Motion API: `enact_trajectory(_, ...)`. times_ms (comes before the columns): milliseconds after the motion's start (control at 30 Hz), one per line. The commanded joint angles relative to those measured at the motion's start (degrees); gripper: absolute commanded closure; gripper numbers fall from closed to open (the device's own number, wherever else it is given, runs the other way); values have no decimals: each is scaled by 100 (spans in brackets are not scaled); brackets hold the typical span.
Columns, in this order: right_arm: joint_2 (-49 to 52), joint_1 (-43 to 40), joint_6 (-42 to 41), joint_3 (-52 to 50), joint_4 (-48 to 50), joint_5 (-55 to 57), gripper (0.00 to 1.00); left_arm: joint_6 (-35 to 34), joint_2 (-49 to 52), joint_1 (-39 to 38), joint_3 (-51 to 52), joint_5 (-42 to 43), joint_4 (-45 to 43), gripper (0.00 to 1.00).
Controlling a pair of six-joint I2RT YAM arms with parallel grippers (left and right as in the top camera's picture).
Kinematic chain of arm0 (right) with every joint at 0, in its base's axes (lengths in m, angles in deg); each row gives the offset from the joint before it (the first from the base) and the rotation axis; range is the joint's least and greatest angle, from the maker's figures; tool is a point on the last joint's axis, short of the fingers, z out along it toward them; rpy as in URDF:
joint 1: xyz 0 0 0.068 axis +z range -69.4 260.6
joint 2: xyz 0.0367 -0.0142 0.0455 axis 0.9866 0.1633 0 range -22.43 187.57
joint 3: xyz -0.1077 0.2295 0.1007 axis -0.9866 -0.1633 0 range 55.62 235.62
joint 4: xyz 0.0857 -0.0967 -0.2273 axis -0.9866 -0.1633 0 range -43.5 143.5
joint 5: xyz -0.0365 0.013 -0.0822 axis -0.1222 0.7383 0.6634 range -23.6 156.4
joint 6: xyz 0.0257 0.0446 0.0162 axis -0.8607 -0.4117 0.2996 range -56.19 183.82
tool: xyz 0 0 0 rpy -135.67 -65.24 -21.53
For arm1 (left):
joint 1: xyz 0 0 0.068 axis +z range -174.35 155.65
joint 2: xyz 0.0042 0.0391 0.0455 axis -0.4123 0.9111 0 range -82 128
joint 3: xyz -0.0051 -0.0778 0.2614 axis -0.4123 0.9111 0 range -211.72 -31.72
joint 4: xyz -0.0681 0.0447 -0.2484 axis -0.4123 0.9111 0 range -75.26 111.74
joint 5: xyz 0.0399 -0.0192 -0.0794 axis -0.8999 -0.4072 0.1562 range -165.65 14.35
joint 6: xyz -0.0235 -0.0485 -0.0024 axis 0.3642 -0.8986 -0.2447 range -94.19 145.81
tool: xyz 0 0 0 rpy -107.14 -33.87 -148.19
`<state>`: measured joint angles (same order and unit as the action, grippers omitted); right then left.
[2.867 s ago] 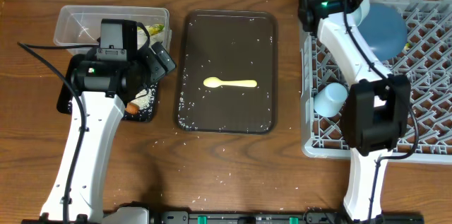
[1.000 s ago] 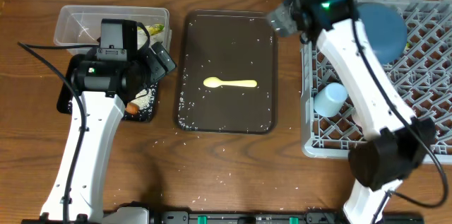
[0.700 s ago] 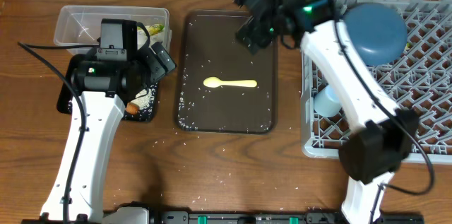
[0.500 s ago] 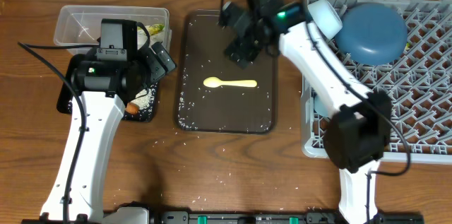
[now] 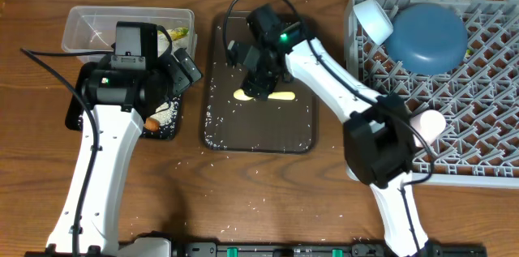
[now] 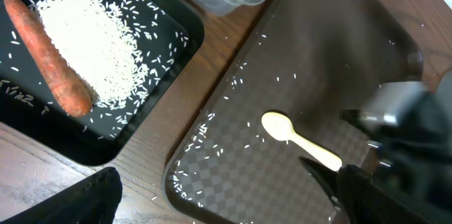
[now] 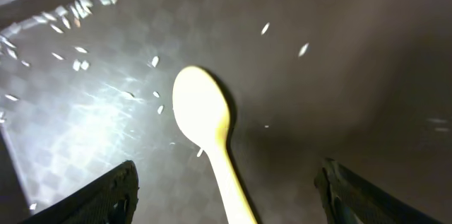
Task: Sort waste into correct bins and load items into the dishwasher rack
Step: 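Reach right gripper to the yellow spoon on brown tray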
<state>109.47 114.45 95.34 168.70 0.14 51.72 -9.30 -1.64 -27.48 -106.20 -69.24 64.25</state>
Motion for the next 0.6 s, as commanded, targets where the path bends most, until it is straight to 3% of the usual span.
enact_trajectory(0, 142, 72, 114, 7, -55, -109, 21, -7, 22, 22, 37, -70, 17, 0)
enact_trajectory(567, 328, 302, 197, -308, 372, 83, 26, -7, 22, 22, 37, -70, 20, 0)
